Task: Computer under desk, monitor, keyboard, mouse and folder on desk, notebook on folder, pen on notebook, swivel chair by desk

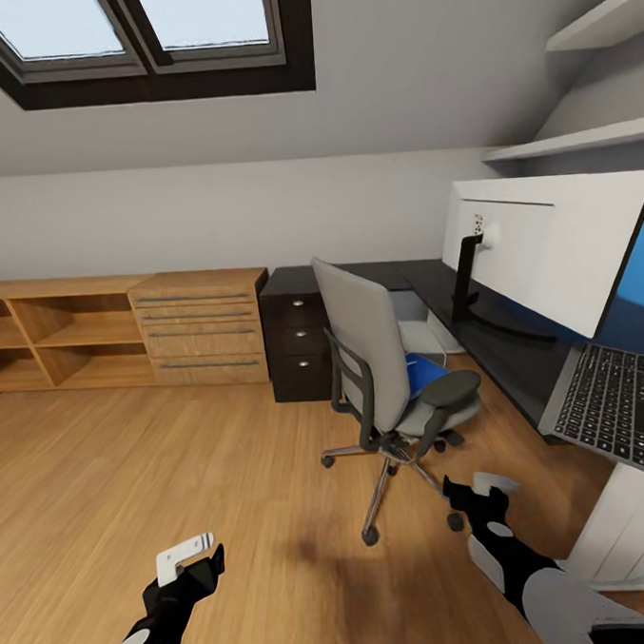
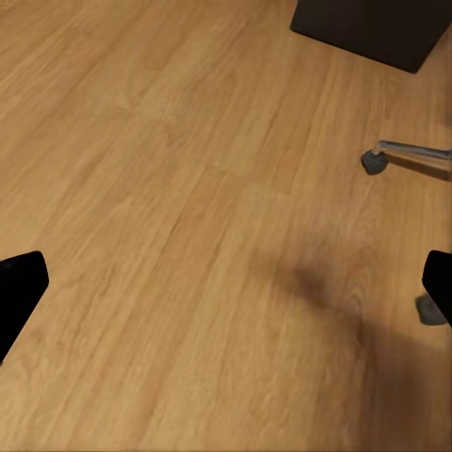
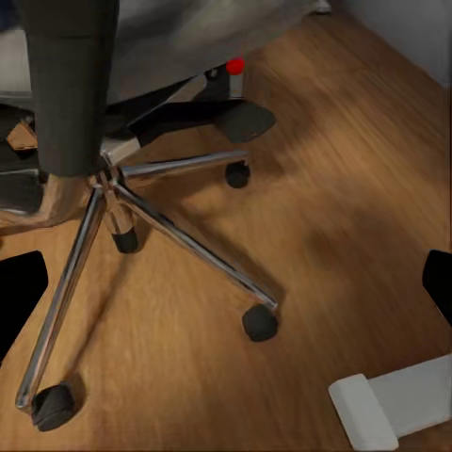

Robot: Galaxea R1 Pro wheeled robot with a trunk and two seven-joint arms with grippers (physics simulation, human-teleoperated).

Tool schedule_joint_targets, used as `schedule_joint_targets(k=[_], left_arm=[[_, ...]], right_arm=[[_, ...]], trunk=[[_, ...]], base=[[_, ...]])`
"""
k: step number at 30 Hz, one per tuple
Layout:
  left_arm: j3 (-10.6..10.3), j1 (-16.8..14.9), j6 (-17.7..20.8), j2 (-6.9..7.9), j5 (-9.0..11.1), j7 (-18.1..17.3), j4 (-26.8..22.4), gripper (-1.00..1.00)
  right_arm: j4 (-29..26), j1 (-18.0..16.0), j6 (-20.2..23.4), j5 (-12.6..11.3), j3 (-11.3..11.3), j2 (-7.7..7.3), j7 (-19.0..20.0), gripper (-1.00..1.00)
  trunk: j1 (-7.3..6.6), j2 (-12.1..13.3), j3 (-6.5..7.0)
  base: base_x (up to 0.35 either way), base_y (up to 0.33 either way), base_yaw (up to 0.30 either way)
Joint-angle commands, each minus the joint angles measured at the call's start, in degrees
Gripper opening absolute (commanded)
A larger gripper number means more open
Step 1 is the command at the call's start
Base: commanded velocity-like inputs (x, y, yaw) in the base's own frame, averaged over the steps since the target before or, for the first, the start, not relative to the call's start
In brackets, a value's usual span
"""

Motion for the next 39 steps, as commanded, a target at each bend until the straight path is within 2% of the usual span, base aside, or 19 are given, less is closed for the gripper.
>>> schedule_joint_targets(k=[1,7,13,21,28,33,39], left_arm=[[0.0,0.0,0.2,-0.04,0.6,0.3,-0.1,1.0],[-0.1,0.0,2.4,-0.06,0.6,0.3,-0.2,1.0],[-0.1,0.0,4.2,0.0,0.6,0.3,-0.3,1.0],[-0.1,0.0,4.3,0.0,0.7,0.3,-0.4,1.0],[-0.1,0.0,4.4,-0.06,0.7,0.3,-0.3,1.0],[-0.1,0.0,4.5,-0.08,0.7,0.2,-0.3,1.0],[-0.1,0.0,4.5,-0.08,0.7,0.2,-0.3,1.0]], right_arm=[[0.0,-0.4,-0.1,-0.4,-0.1,-0.16,0.1,1.0],[0.2,-1.5,0.4,-0.6,-0.3,-1.33,0.1,1.0],[0.1,-1.6,0.0,-0.5,-0.2,-1.52,0.2,1.0],[-0.4,-1.5,-2.3,-0.3,-0.2,-1.51,0.2,1.0],[-0.6,-1.5,-3.5,-0.3,-0.2,-1.57,0.1,1.0],[-0.4,-1.5,-6.3,-0.3,-0.3,-1.59,-0.1,1.0],[0.1,-1.4,-10.7,-0.3,-0.2,-1.69,-0.1,1.0]], trunk=[[0.22,-0.4,-0.24],[1.53,-2.8,-1.32],[2.85,-5.3,-2.4],[4.61,-8.5,-3.83],[4.61,-8.5,-3.83],[4.61,-8.5,-3.83],[5.93,-10.9,-4.91]], base=[[0.0,0.0,0.0],[0.0,0.0,0.0],[0.0,0.0,0.0],[0.0,0.0,0.0],[0.0,0.0,0.0],[0.0,0.0,0.0],[0.0,0.0,0.0]])
